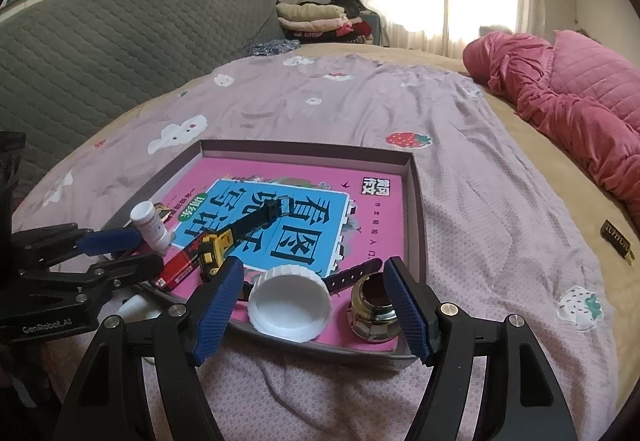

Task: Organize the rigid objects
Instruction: 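Lift both tools out of the tray toward the white earbuds case on the bed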

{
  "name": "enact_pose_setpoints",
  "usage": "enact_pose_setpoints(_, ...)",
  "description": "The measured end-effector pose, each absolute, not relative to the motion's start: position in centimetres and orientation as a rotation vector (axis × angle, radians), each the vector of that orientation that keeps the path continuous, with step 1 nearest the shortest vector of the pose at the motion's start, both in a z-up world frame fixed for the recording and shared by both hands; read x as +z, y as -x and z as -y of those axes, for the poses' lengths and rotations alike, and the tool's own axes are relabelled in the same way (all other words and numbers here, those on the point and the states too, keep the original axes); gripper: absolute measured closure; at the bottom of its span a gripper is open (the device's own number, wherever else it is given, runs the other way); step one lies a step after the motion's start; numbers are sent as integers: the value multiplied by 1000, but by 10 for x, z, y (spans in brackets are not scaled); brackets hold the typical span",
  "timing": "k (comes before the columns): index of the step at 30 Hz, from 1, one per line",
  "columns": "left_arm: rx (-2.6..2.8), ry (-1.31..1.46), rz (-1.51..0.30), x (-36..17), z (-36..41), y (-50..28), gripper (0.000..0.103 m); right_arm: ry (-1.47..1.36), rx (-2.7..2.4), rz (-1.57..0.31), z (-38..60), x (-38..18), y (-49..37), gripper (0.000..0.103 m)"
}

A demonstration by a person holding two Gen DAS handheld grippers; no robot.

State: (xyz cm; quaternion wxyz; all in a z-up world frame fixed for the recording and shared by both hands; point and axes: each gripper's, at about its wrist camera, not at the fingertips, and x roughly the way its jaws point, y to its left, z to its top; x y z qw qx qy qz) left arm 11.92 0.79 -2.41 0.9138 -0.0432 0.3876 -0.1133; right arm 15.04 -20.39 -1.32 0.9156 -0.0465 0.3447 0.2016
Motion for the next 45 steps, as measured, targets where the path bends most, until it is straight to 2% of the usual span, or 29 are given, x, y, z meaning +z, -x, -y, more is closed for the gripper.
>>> enact_pose_setpoints(23,-131,149,-754,4,-47,-105,54,11,397,-658,231,4,-145,29)
enact_pose_setpoints(45,-141,85,-819,6,-32,-75,54,196,573,-650,180,6,-88,28)
